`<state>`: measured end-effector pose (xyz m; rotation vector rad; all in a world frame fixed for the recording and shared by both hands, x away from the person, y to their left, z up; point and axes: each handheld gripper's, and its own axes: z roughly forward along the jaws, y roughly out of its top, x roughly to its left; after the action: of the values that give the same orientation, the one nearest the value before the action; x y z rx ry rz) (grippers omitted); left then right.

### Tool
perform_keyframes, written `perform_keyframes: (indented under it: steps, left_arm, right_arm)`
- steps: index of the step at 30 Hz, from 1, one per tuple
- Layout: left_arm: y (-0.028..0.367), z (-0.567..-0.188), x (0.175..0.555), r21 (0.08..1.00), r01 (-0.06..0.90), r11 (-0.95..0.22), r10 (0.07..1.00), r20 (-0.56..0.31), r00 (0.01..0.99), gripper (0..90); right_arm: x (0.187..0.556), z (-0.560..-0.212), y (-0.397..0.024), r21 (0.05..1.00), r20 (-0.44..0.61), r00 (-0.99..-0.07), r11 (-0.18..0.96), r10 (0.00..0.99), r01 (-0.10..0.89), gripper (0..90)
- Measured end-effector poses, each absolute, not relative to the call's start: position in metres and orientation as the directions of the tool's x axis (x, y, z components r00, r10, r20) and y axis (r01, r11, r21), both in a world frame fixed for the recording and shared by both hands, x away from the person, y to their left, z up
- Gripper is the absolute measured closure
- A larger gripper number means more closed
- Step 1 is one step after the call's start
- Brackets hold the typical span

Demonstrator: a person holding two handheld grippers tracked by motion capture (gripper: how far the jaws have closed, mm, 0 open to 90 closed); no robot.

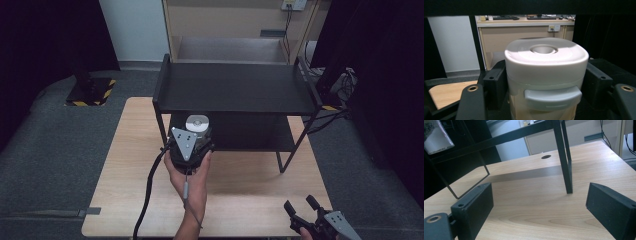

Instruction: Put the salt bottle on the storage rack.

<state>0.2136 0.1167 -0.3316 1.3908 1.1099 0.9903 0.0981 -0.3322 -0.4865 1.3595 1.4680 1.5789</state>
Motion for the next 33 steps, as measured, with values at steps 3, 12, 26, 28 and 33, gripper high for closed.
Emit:
perform_keyframes:
  steps: [3,12,26,28,33]
  left_arm:
    - [0.116,-0.333,0.219,0.994,0.107,-0.018,0.975,-0.006,0.221,30.0]
    - [0.112,-0.336,0.234,0.993,0.117,-0.01,0.976,-0.016,0.215,30.0]
    - [0.104,-0.338,0.247,0.994,0.107,-0.015,0.98,-0.006,0.198,30.0]
    - [0.102,-0.339,0.248,0.994,0.106,-0.014,0.981,-0.006,0.193,30.0]
    - [0.099,-0.339,0.25,0.995,0.103,-0.011,0.983,-0.008,0.183,30.0]
  right_arm:
    - [0.099,-0.487,-0.333,0.951,0.281,-0.303,-0.222,0.91,0.216,7.6]
    - [0.102,-0.486,-0.334,0.95,0.28,-0.296,-0.22,0.913,0.221,7.7]
    - [0.101,-0.488,-0.336,0.948,0.292,-0.278,-0.237,0.915,0.214,7.7]
    - [0.101,-0.488,-0.336,0.947,0.293,-0.277,-0.239,0.915,0.214,7.7]
    - [0.1,-0.487,-0.337,0.948,0.296,-0.276,-0.246,0.914,0.204,7.7]
